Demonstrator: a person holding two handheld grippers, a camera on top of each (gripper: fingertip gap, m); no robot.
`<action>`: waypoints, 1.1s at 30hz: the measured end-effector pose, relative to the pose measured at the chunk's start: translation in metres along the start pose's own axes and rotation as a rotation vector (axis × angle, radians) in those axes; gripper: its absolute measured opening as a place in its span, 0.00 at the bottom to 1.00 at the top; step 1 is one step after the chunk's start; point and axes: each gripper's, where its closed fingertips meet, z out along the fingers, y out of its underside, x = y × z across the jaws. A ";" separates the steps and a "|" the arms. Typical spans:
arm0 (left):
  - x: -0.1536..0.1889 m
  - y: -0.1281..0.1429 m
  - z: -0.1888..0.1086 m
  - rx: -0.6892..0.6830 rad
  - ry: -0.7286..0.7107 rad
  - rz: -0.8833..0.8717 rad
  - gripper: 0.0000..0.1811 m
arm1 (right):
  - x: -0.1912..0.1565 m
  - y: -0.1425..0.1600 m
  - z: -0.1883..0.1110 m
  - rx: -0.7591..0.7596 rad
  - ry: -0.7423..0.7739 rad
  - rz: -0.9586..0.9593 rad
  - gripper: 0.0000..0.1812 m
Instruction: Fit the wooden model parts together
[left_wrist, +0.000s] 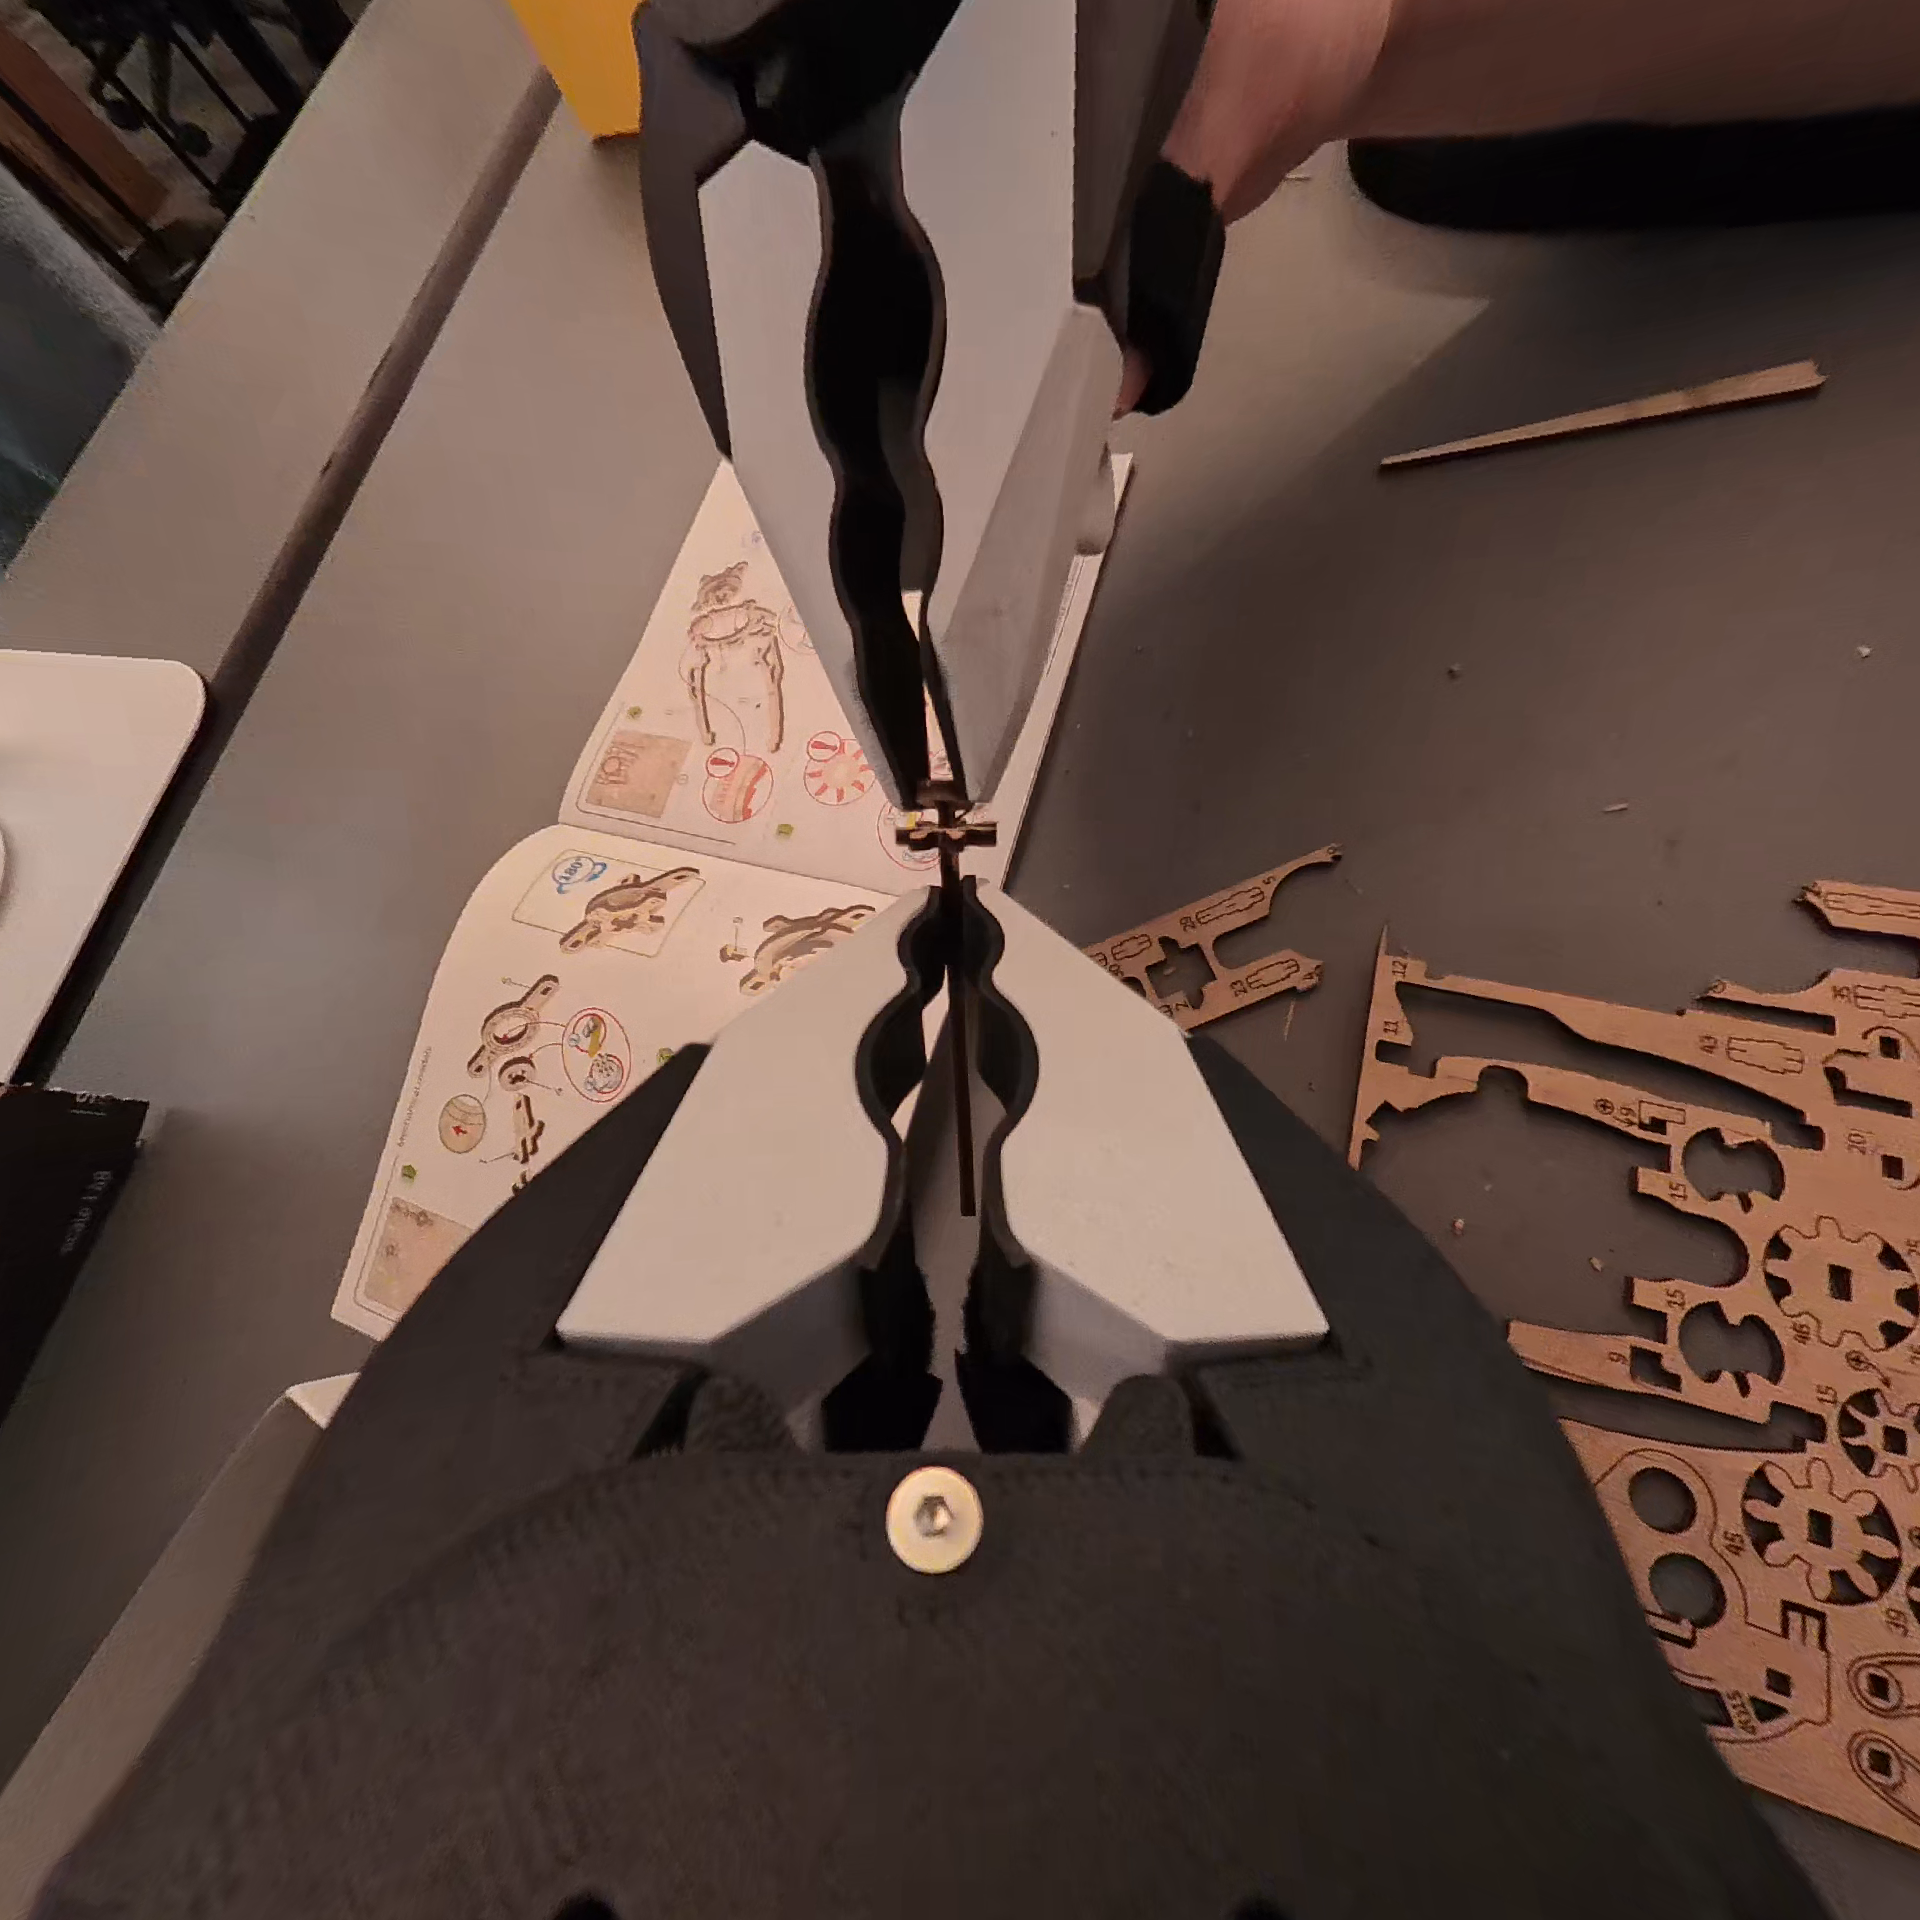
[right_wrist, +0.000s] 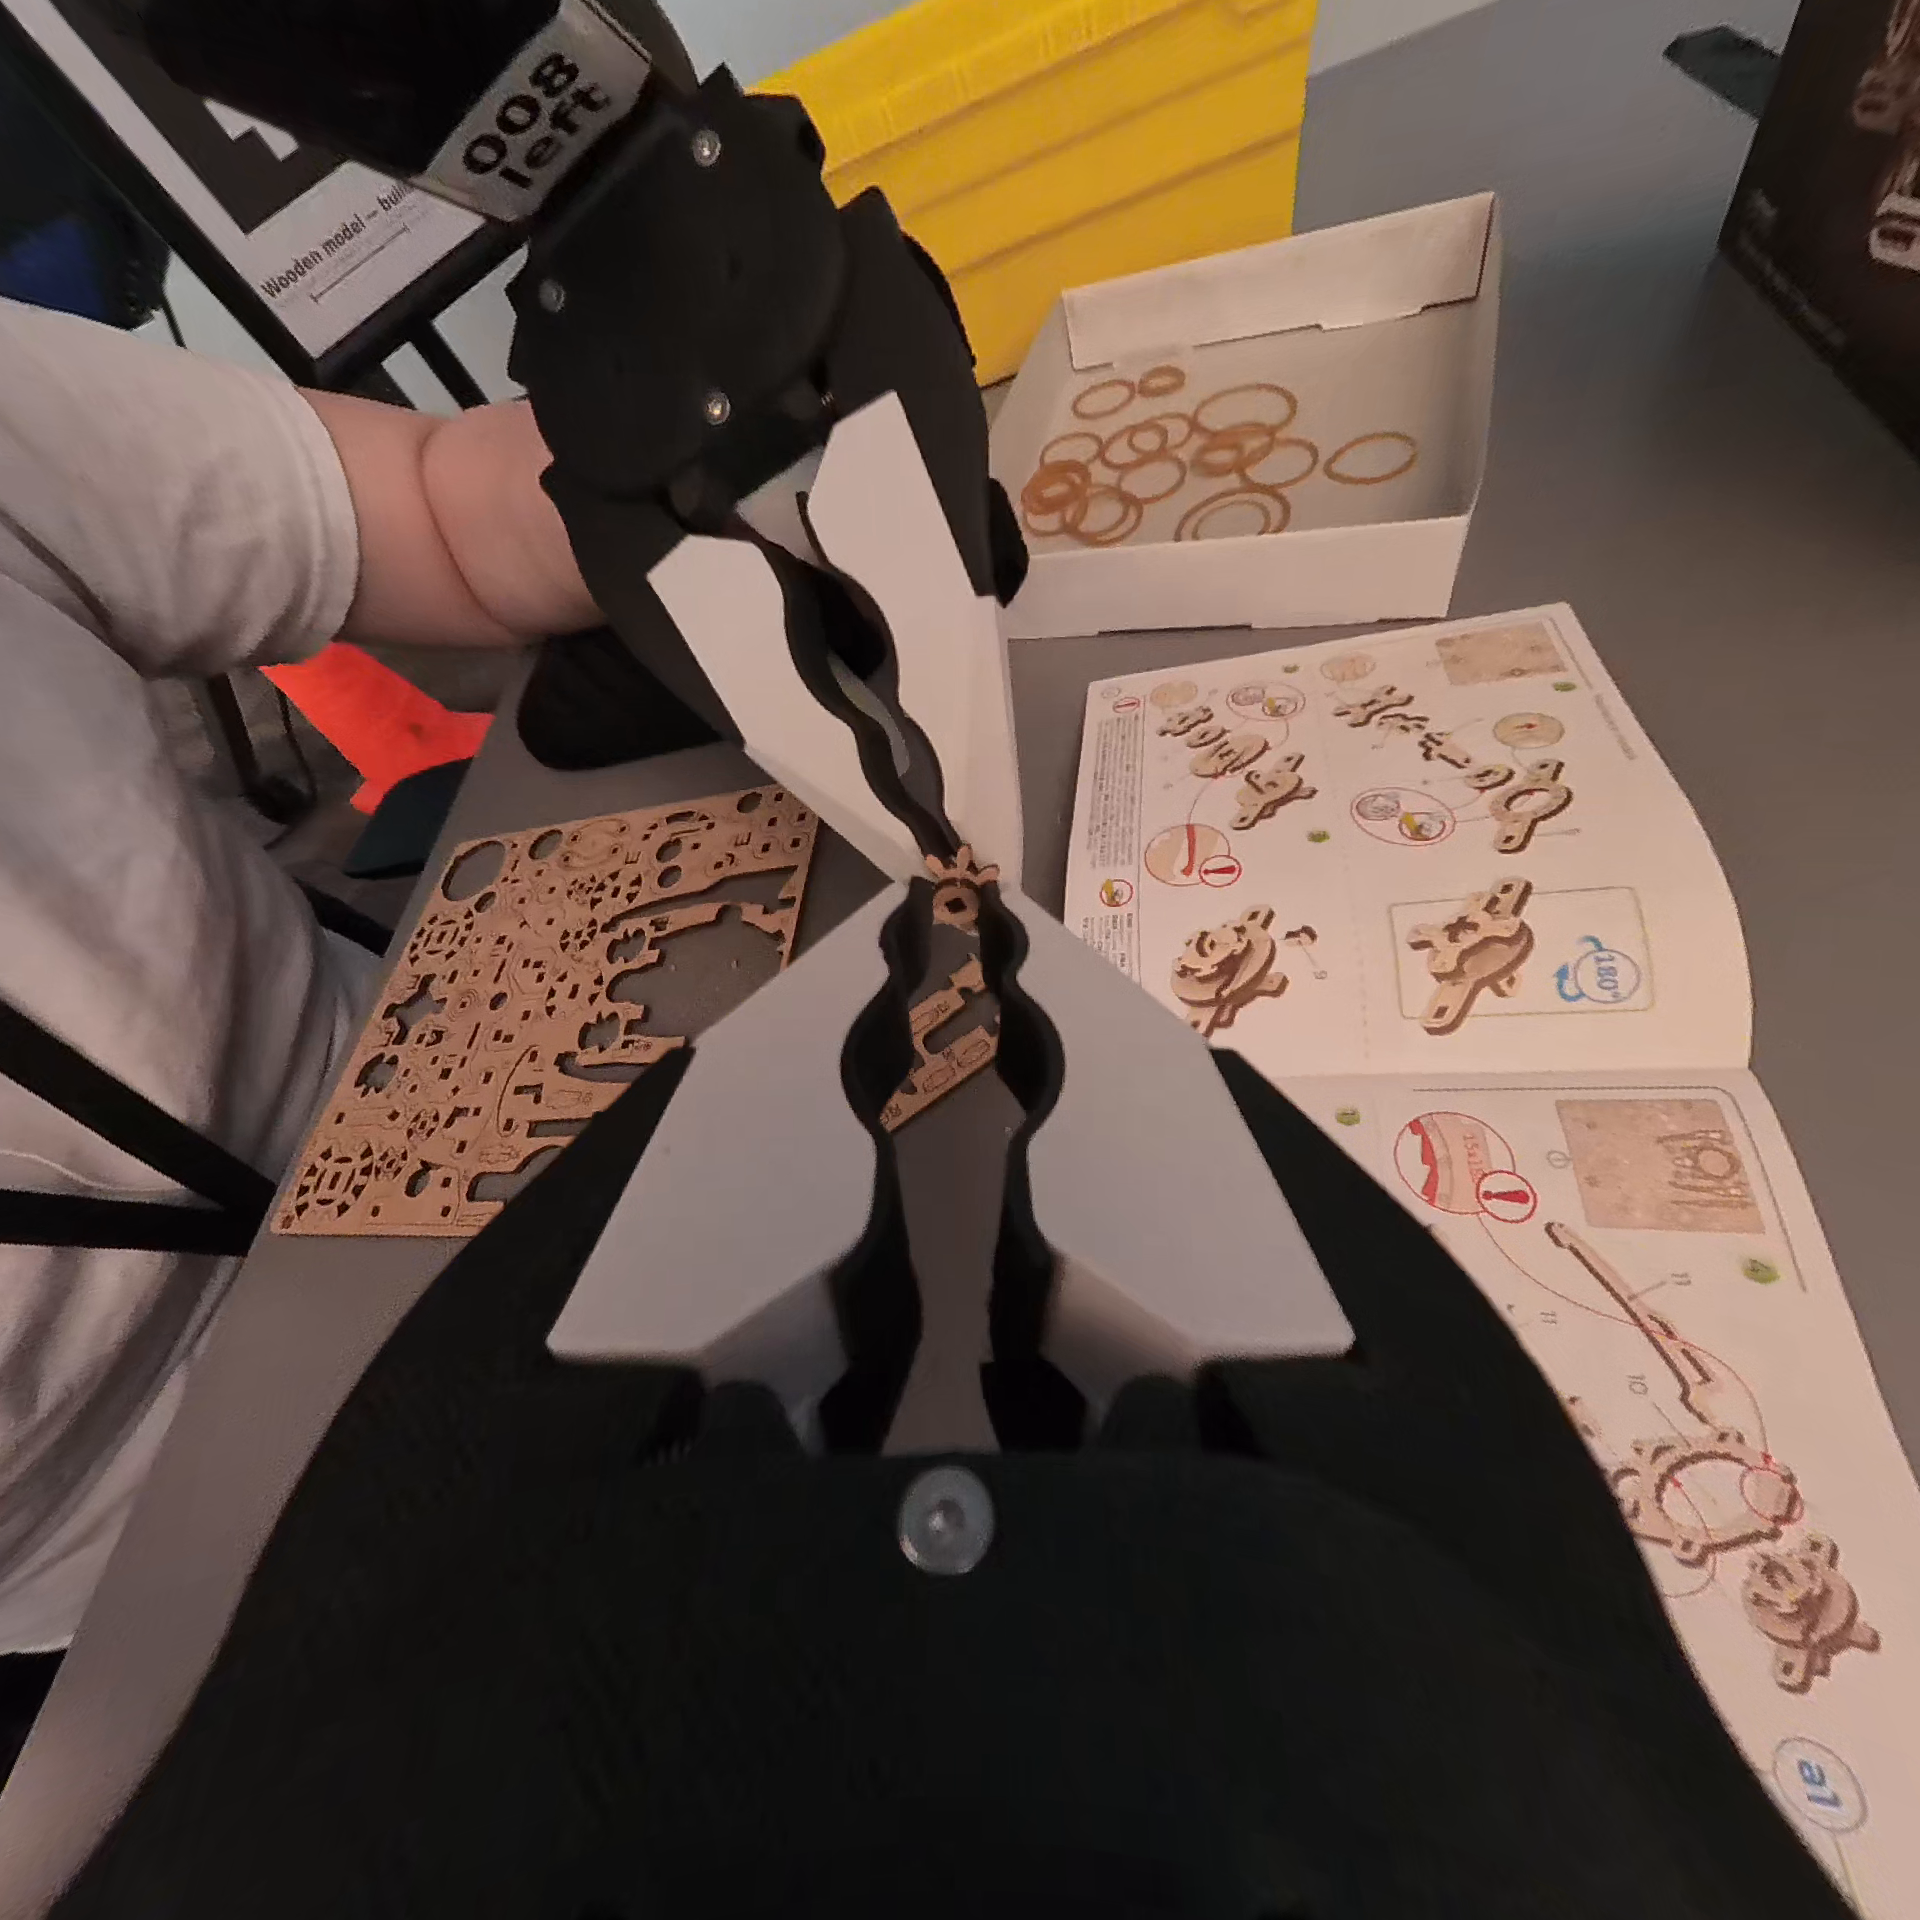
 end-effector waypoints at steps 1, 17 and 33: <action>0.000 0.000 0.000 0.001 -0.002 0.000 0.00 | 0.000 0.000 0.000 0.002 -0.001 0.004 0.04; -0.019 0.000 -0.002 0.037 -0.103 -0.029 0.00 | 0.013 -0.023 -0.019 0.170 0.145 -0.185 0.00; -0.013 -0.004 0.000 0.056 -0.068 -0.037 0.00 | 0.009 -0.014 -0.006 0.130 0.115 -0.194 0.00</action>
